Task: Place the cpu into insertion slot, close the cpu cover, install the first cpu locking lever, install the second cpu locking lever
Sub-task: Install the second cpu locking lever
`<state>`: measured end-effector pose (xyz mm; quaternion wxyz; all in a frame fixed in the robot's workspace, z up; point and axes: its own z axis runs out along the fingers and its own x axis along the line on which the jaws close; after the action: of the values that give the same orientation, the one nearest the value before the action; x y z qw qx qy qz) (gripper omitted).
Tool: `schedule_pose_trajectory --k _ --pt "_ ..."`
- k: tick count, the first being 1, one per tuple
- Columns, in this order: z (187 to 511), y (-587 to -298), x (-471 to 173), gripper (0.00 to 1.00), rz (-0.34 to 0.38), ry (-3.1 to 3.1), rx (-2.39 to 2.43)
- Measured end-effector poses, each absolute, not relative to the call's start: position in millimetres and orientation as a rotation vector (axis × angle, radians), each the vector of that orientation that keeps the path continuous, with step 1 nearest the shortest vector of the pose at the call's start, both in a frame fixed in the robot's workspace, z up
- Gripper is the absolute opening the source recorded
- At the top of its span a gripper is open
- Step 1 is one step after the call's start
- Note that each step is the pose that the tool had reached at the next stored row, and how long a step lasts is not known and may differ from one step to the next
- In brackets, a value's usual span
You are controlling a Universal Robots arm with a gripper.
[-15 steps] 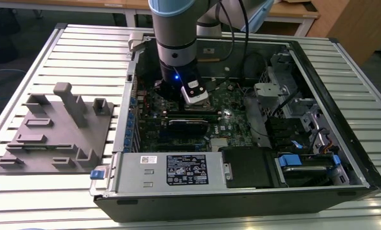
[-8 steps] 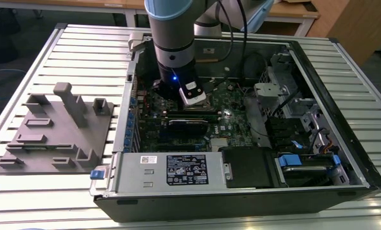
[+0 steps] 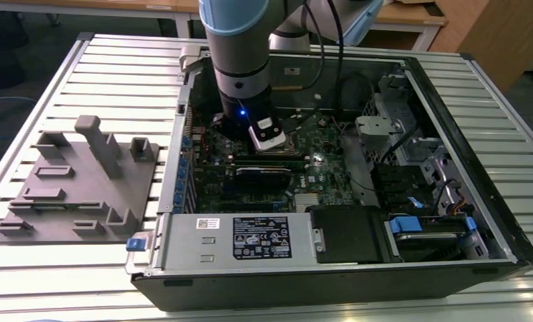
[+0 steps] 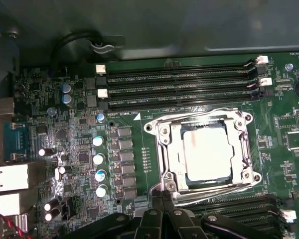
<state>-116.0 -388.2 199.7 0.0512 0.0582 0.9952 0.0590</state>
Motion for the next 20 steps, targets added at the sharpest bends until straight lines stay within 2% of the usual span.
schedule_pose_trajectory --k 11,20 --pt "193.6 -389.1 -117.1 0.11 0.255 3.022 0.181" --pt "197.6 -390.6 -120.1 0.11 0.262 3.020 0.181"
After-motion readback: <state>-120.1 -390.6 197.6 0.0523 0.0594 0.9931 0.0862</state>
